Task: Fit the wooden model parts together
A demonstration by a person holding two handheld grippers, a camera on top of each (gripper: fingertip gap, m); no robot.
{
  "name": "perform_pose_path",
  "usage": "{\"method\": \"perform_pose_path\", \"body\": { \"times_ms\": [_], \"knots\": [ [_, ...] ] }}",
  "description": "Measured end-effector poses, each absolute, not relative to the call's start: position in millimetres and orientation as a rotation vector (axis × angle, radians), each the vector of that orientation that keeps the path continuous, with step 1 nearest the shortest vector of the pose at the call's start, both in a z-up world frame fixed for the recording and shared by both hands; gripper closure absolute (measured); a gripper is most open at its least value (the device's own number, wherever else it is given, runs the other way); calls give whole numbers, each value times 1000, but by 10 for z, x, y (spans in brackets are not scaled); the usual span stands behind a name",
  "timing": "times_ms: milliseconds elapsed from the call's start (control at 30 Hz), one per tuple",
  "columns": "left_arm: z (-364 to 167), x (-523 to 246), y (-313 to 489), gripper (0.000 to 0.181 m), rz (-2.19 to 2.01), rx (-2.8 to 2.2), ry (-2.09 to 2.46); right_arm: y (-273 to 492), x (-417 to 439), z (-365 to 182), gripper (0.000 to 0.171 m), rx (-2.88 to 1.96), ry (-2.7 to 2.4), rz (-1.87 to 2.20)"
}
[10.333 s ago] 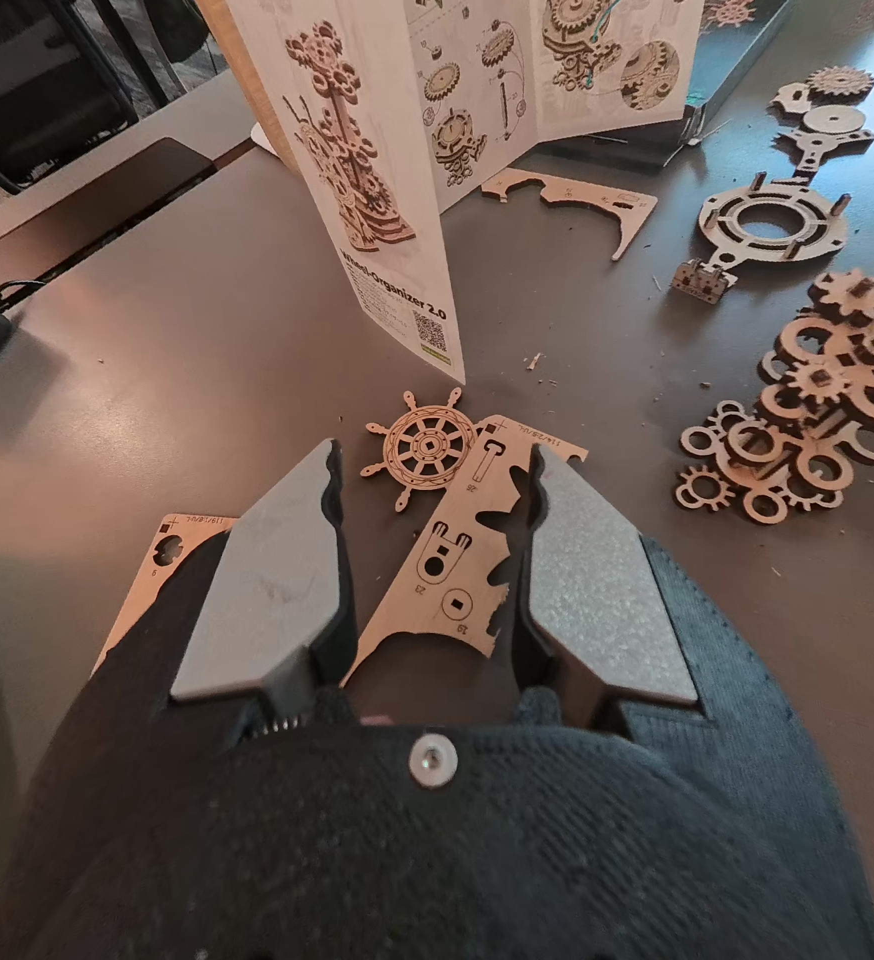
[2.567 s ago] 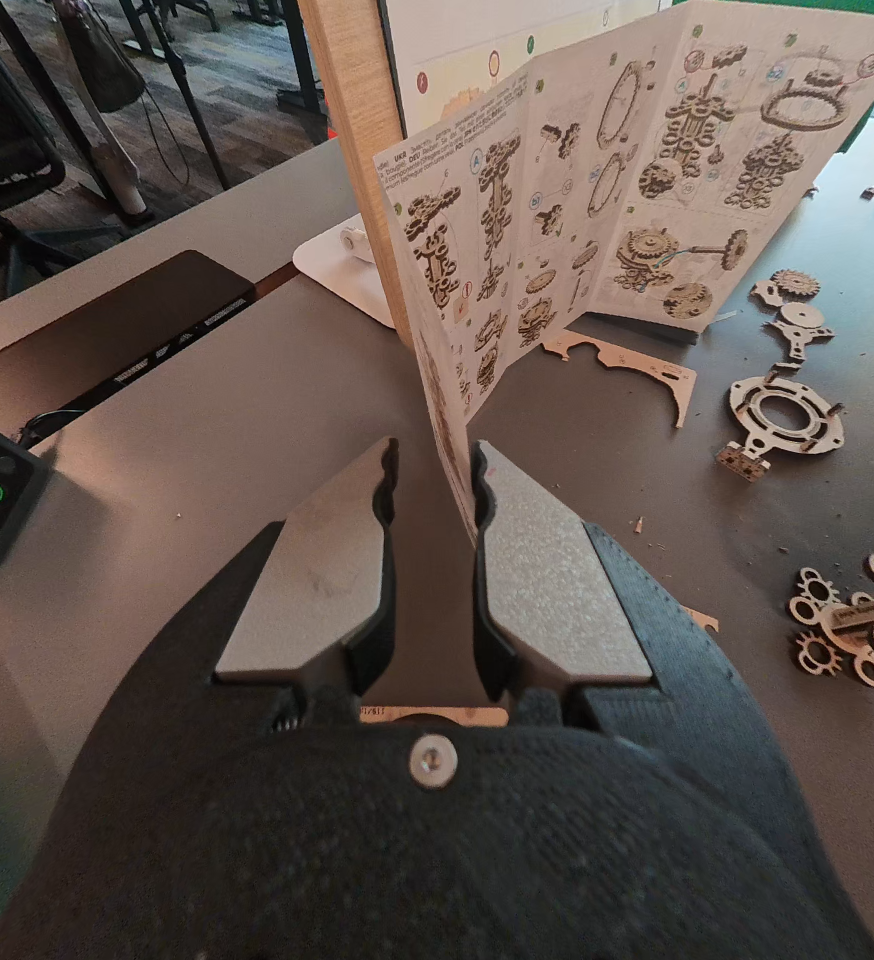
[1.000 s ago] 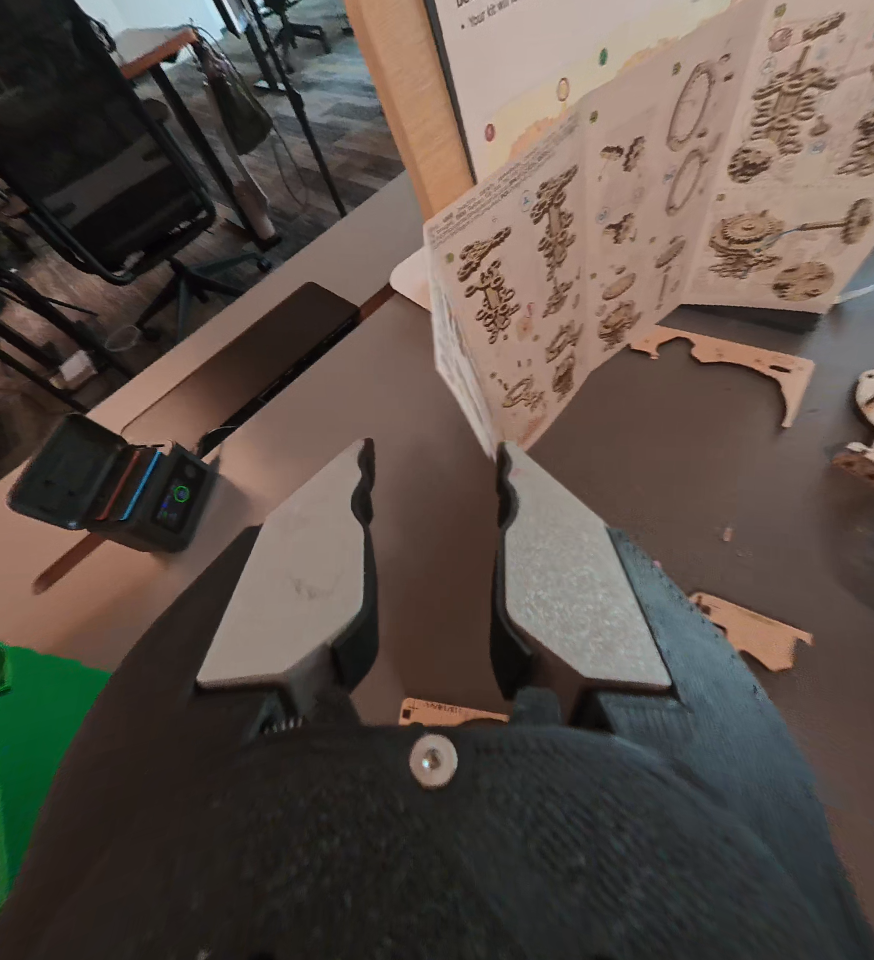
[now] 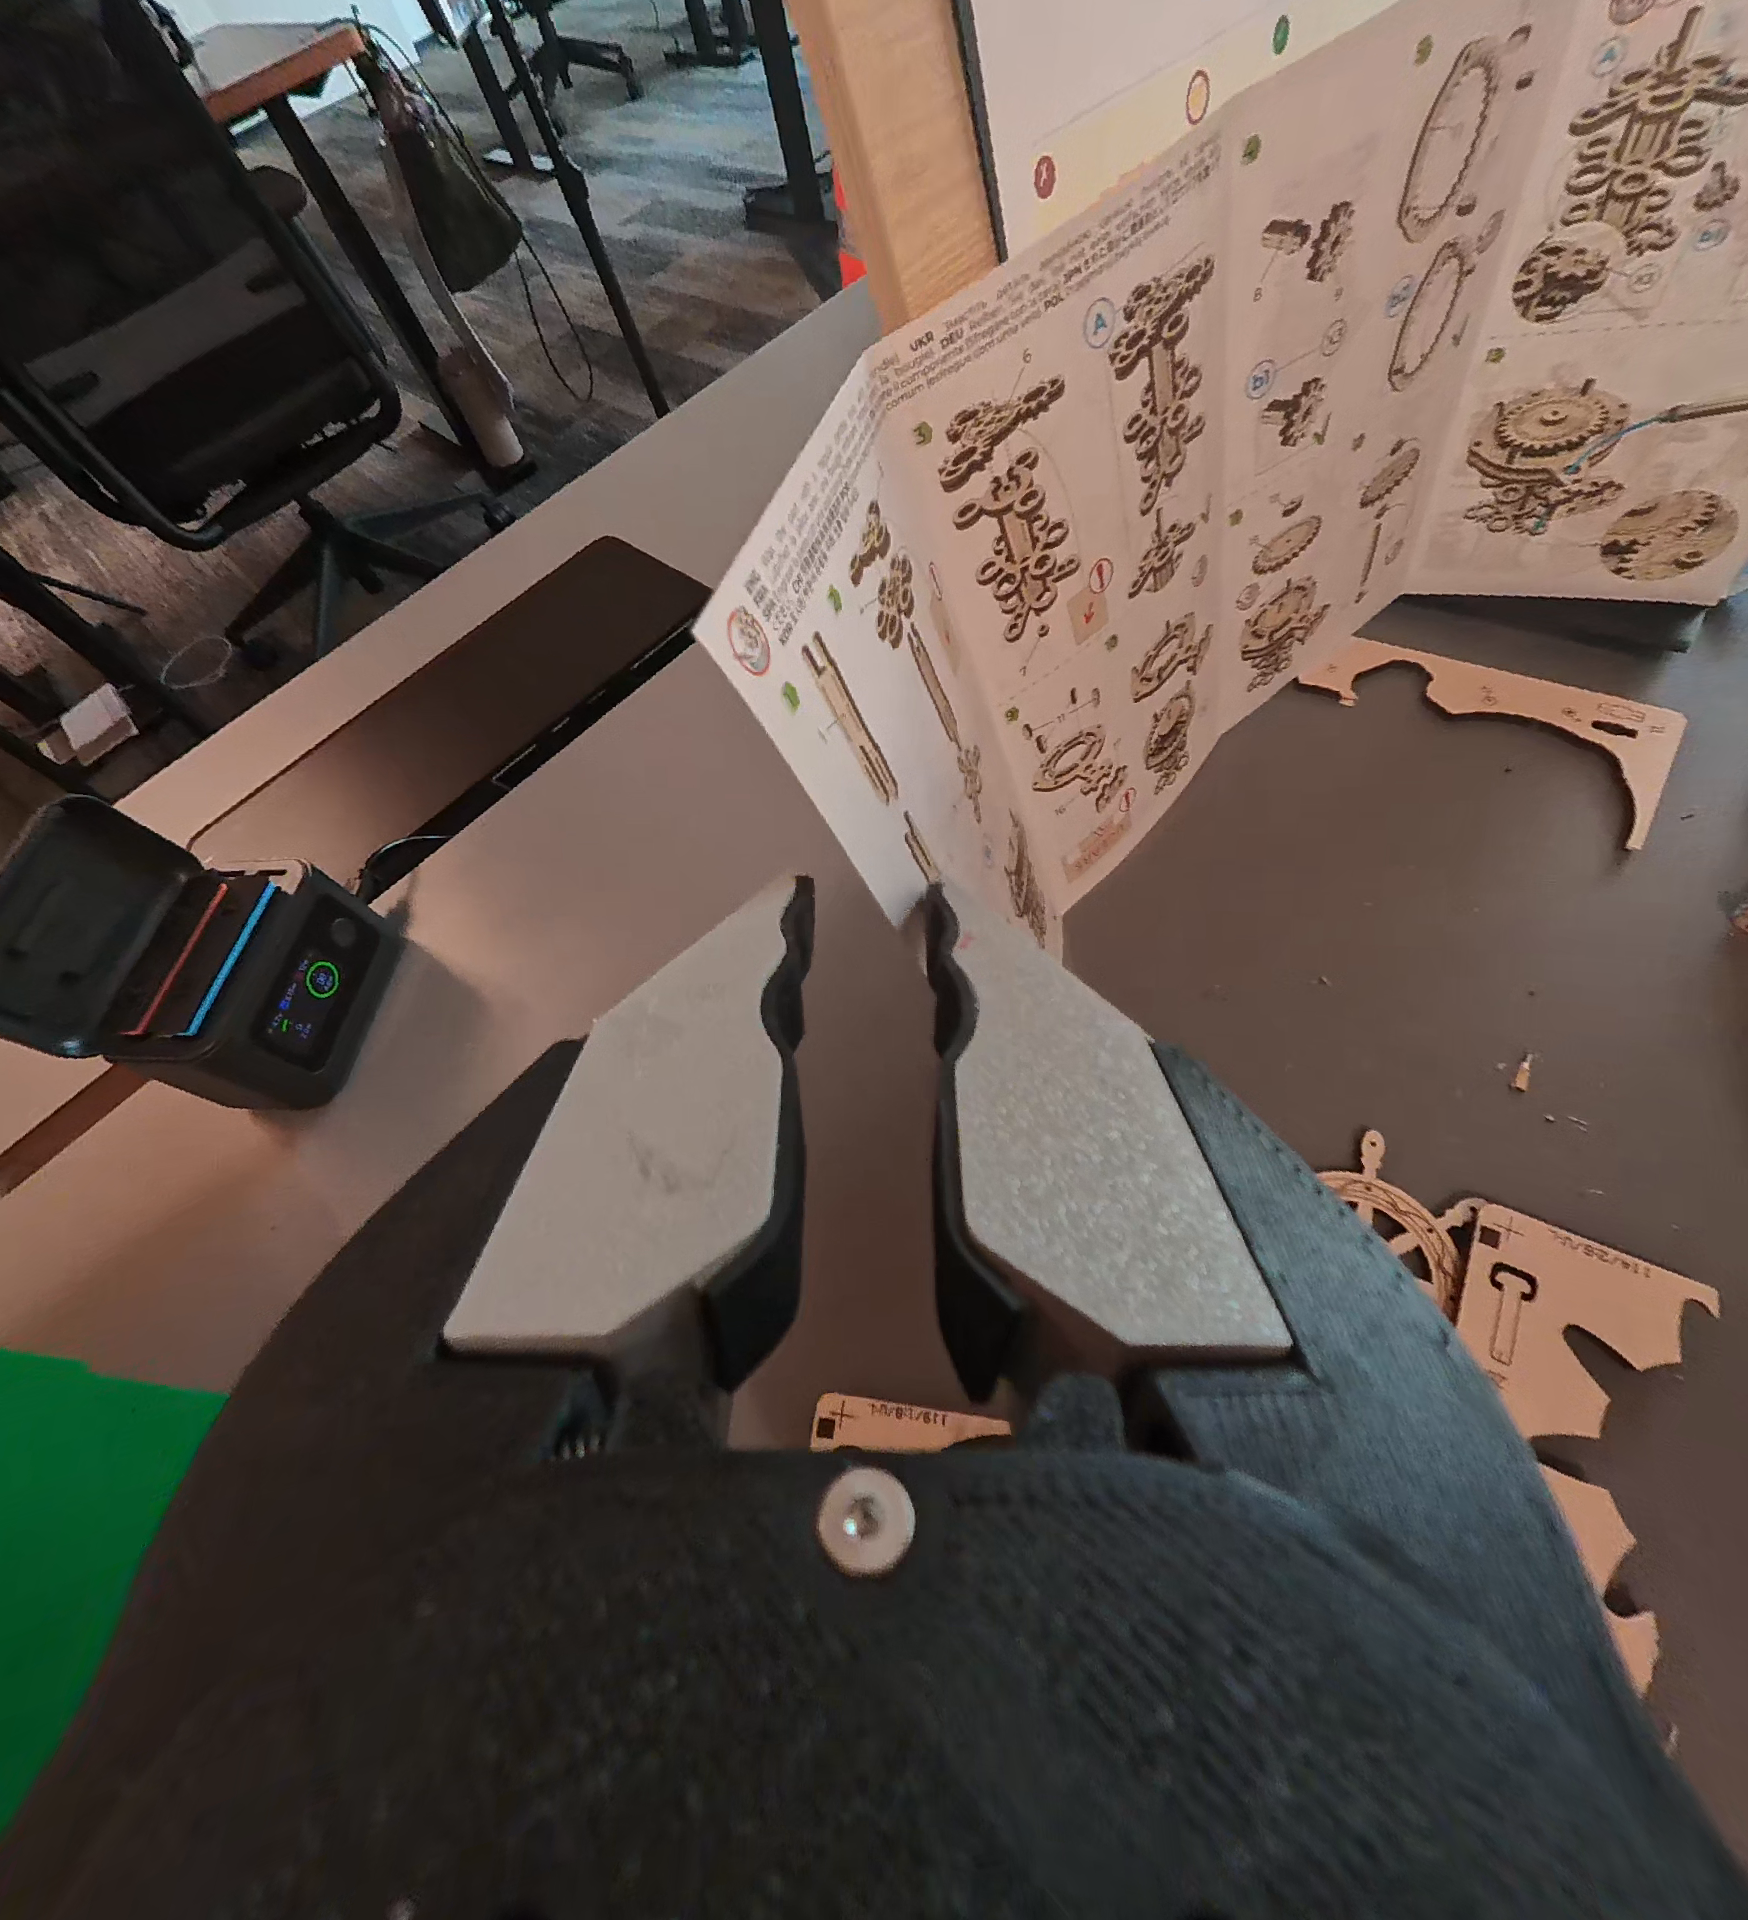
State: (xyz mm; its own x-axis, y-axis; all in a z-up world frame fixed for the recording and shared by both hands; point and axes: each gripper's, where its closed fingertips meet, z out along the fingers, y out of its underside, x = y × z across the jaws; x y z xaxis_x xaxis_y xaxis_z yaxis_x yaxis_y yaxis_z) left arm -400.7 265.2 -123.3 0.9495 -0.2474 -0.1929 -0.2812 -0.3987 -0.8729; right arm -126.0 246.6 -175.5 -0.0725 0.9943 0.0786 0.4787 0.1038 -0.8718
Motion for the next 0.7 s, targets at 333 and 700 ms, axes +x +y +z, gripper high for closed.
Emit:
{"method": "perform_pose_path", "body": {
  "times_ms": [333,700],
  "knots": [
    [-1318,-3972,2662,159,-10,-2020,370,2319,-1328,-1703,136,-1349,-1707,956],
    [-1303,-3945,2635,155,-53,-2016,361,2328,-1394,-1627,132,-1343,-1671,1030]
  ]
}}
